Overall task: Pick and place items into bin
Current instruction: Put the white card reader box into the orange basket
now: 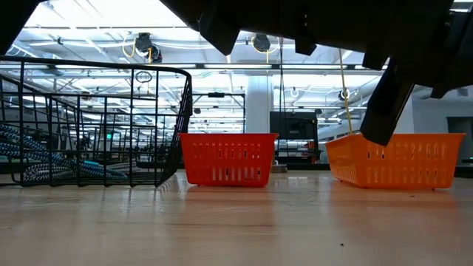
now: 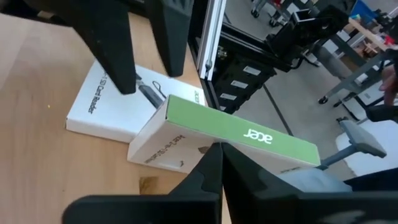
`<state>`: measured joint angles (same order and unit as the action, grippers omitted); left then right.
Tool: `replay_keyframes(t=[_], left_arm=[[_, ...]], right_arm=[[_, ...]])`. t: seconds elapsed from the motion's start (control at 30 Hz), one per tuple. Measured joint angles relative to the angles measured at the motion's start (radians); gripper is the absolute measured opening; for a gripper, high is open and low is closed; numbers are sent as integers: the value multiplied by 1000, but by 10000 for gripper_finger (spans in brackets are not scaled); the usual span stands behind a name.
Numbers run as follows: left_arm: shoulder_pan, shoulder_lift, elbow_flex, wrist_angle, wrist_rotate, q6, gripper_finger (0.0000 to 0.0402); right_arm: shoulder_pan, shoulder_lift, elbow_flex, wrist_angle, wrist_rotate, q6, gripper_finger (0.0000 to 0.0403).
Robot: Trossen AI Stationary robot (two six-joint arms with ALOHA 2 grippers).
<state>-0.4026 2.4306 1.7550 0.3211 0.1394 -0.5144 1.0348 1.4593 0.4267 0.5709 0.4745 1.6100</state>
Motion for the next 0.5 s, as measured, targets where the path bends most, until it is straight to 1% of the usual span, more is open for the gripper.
replay_keyframes(t=[0.17,0.37,0.43,0.5], left_arm=[[0,0,0,34,1,-5,26],[0,1,0,31,2,-11,14],[0,1,0,31,2,-11,6],[0,1,0,29,2,-11,3]], right_arm=[[0,0,0,-3,0,-14,173],[0,0,0,49,0,-81,173],[0,0,0,94,0,-158,173],[0,0,0,144,-1,-305,173]])
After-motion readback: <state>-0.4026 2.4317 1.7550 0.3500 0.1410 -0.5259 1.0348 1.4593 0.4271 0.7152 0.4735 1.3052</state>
